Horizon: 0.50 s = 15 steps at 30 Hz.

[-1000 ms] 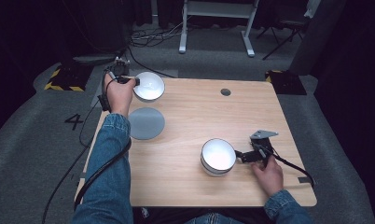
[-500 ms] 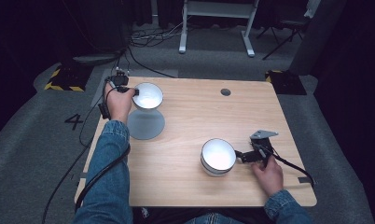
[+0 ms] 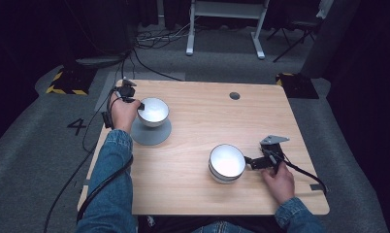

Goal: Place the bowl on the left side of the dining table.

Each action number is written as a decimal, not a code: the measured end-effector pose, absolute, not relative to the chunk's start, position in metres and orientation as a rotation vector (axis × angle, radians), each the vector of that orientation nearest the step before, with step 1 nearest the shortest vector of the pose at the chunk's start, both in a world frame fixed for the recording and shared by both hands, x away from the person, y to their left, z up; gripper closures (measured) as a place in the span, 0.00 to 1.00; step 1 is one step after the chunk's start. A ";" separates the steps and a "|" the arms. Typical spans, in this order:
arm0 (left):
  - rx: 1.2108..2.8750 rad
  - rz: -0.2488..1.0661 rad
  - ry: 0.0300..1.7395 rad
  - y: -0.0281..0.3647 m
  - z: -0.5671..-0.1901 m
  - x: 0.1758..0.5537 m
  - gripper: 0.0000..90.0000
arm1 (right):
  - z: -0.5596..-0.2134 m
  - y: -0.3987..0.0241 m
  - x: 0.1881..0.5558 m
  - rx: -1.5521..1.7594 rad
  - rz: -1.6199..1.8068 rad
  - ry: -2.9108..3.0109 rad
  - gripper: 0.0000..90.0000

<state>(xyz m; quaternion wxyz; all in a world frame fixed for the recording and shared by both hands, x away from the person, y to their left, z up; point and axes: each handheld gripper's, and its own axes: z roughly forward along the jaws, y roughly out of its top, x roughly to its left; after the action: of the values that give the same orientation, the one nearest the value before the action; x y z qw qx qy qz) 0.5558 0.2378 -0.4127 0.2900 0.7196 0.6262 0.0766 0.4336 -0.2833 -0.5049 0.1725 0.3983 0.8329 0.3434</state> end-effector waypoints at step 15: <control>1.949 0.147 1.669 0.238 -0.433 0.548 0.87 | -0.505 -0.283 0.434 1.130 0.980 2.363 0.01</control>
<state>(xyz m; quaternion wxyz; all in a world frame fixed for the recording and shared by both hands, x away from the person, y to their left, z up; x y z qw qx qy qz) 0.5479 0.2383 -0.4326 0.2818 0.7277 0.6230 0.0548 0.4340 -0.2830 -0.5050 0.1718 0.3982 0.8324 0.3451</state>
